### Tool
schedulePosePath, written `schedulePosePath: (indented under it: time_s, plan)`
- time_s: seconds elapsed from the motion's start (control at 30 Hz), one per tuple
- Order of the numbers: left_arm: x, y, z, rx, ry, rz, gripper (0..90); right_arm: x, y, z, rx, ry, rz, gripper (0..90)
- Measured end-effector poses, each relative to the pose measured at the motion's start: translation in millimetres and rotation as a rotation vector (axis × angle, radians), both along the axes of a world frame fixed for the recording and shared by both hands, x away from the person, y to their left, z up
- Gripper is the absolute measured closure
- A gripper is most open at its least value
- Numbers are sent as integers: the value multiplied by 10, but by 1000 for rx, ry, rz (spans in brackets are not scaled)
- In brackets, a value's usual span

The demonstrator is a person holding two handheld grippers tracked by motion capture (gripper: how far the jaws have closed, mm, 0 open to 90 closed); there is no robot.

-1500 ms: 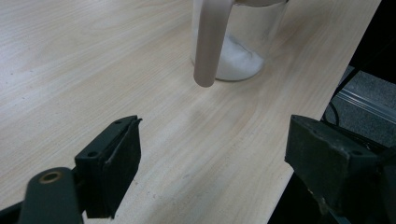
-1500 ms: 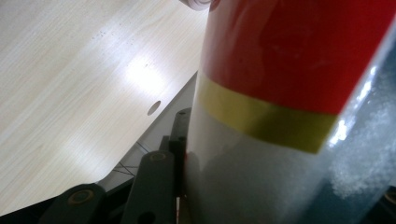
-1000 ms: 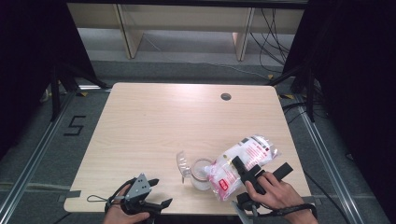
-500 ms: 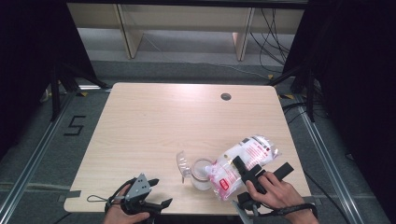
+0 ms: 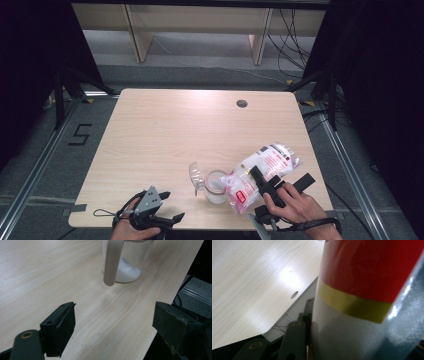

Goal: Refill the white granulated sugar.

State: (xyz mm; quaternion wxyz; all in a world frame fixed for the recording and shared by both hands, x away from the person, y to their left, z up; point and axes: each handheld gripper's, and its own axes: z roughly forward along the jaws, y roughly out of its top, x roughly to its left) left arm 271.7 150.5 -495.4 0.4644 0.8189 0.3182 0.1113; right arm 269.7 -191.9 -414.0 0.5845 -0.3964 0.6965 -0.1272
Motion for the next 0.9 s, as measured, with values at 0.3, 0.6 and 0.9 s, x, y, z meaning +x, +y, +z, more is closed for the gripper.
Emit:
schedulePosePath:
  time_s: [0.3,0.6,0.9]
  plan:
    - [-1,1,0,0,1,-1,180,1,29,9,-5,-3,5,687]
    - [2,4,4,6,-2,-3,180,2,49,-3,-20,-5,13,687]
    - [-1,-1,8,2,-5,-7,180,12,47,22,-48,-6,14,687]
